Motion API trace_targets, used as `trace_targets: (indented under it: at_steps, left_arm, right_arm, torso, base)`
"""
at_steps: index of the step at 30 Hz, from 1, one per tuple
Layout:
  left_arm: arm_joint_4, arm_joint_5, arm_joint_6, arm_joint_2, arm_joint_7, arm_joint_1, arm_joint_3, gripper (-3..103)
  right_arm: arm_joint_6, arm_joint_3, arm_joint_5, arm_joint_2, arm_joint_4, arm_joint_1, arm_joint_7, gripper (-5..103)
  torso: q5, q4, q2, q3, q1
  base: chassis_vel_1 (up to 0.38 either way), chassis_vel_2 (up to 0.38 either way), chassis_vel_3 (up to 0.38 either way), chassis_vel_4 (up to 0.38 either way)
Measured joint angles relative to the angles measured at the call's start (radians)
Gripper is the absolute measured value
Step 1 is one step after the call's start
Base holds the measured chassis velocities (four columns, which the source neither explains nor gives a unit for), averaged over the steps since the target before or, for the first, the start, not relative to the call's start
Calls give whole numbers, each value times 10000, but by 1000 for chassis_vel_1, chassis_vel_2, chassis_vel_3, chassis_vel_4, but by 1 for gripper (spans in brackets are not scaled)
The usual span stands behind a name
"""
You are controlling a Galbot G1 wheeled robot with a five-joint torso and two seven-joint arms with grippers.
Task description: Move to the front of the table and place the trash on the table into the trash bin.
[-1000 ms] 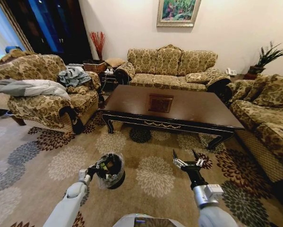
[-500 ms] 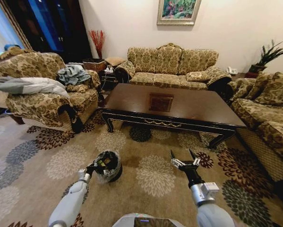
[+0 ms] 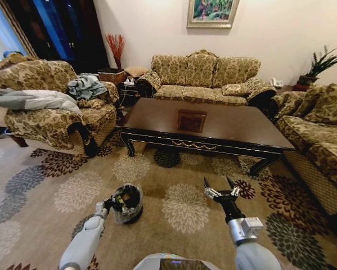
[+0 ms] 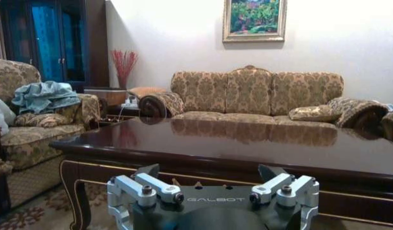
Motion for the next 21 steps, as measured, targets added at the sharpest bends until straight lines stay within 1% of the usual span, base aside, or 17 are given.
trace_targets:
  at_steps: [2, 6, 7, 8, 10, 11, 12, 13, 14, 17, 18, 19, 20, 21]
  left_arm:
    - [11, -74, 4, 24, -12, -26, 22, 3]
    - [31, -148, 4, 32, -221, -98, 63, 3]
    - [31, -175, -1, 32, -295, -116, 75, 0]
    - [30, -188, -17, 32, -299, -124, 86, 5]
    - [20, -194, -68, 32, -313, -127, 93, 5]
    - [11, -198, -122, 41, -322, -127, 92, 11]
    - [-10, -198, -155, 41, -329, -112, 94, 15]
    - [-10, -198, -155, 41, -329, -112, 94, 15]
    - [-40, -197, -156, 47, -331, -83, 95, 21]
    - [-302, -224, -38, 185, -320, 66, 80, 37]
    - [-302, -224, -38, 185, -320, 66, 80, 37]
    - [-424, -242, 37, 264, -277, 145, 62, 43]
    - [-550, -258, 115, 358, -148, 233, 34, 43]
    - [-693, -267, 206, 476, 75, 349, -11, 48]
  right_arm:
    - [0, -14, 0, 2, -29, 35, -2, 100]
    - [2, -20, -5, 23, -65, 51, -16, 100]
    - [5, -19, -6, 27, -69, 51, -18, 100]
    - [12, -12, -7, 30, -70, 50, -19, 100]
    - [21, 5, -8, 32, -70, 48, -25, 100]
    - [27, 23, -8, 34, -70, 48, -28, 100]
    - [35, 44, -7, 34, -70, 48, -33, 100]
    - [35, 44, -7, 34, -70, 48, -33, 100]
    - [39, 54, -7, 33, -70, 46, -35, 100]
    - [42, 68, -6, 45, -70, 57, -47, 100]
    - [42, 68, -6, 45, -70, 57, -47, 100]
    - [42, 68, -6, 54, -71, 73, -53, 100]
    - [43, 69, -7, 63, -81, 96, -60, 100]
    - [43, 64, -7, 70, -95, 126, -67, 100]
  torso:
    - [0, 0, -102, -59, -43]
    - [0, -1, -251, -142, -109]
    - [3, -2, -293, -161, -130]
    - [4, -1, -315, -171, -142]
    - [1, 0, -327, -179, -148]
    - [11, -1, -335, -182, -153]
    - [11, 0, -337, -183, -155]
    - [11, 0, -337, -183, -155]
    - [0, 0, -338, -183, -155]
    - [0, -2, -329, -174, -152]
    - [0, -2, -329, -174, -152]
    - [-1, -2, -322, -171, -150]
    - [0, -2, -314, -168, -147]
    - [3, -2, -305, -164, -145]
  base:
    - [0, 0, 0, 0]
    - [0, 0, 0, 0]
    - [0, 0, 0, 0]
    - [0, 0, 0, 0]
    - [0, 0, 0, 0]
    - [0, 0, 0, 0]
    - [0, 0, 0, 0]
    - [0, 0, 0, 0]
    - [0, 0, 0, 0]
    - [0, 0, 0, 0]
    - [0, 0, 0, 0]
    - [0, 0, 0, 0]
    - [0, 0, 0, 0]
    - [0, 0, 0, 0]
